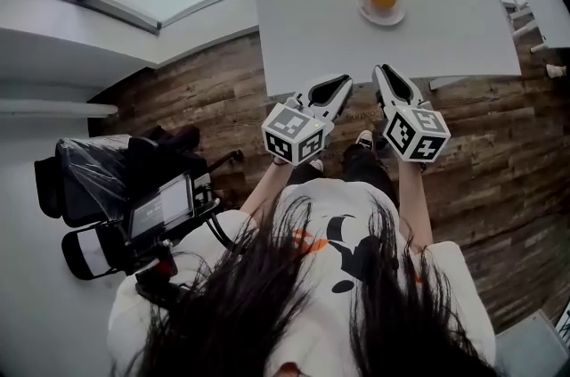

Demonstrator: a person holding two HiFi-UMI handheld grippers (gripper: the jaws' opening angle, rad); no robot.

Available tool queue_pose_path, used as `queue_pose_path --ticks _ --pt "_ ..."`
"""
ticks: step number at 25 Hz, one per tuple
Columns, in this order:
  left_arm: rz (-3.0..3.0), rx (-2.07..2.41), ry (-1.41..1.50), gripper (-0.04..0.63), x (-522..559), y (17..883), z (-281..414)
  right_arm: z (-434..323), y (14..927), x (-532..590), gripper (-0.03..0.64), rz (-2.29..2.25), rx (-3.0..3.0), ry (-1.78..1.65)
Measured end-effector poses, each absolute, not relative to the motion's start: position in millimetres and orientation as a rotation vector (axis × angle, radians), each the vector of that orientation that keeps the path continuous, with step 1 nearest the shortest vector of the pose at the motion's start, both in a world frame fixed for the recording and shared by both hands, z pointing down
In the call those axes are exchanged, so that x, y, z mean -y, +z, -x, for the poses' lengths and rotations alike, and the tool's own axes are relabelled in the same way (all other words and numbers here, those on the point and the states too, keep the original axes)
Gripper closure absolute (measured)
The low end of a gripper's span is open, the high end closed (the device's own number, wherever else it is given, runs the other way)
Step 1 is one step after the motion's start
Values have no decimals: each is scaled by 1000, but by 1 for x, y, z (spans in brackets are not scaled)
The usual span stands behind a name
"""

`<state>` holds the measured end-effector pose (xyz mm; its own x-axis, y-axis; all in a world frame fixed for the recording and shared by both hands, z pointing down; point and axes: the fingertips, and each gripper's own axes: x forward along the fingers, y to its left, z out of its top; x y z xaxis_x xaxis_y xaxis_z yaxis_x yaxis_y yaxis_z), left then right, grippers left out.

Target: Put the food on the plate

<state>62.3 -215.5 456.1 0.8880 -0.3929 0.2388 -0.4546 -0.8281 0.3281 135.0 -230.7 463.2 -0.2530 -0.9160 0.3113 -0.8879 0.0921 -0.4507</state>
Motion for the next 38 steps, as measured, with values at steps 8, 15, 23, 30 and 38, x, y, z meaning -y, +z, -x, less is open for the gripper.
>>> queue_pose_path --ticks 8,15,23,30,38 --pt "-2752 529 183 589 155 442 36 -30 448 162 545 1913 -2205 -831" --pt "-2734 468 220 589 137 451 38 -27 456 134 545 1934 -2144 -880" --pt "-2717 399 194 589 118 447 38 -27 455 101 545 2003 -2091 -872" --pt "-2757 335 182 589 86 428 24 -37 443 73 545 2025 -2067 -845" --pt "-2759 384 133 589 15 423 14 -43 441 -2 545 2016 -2120 -819"
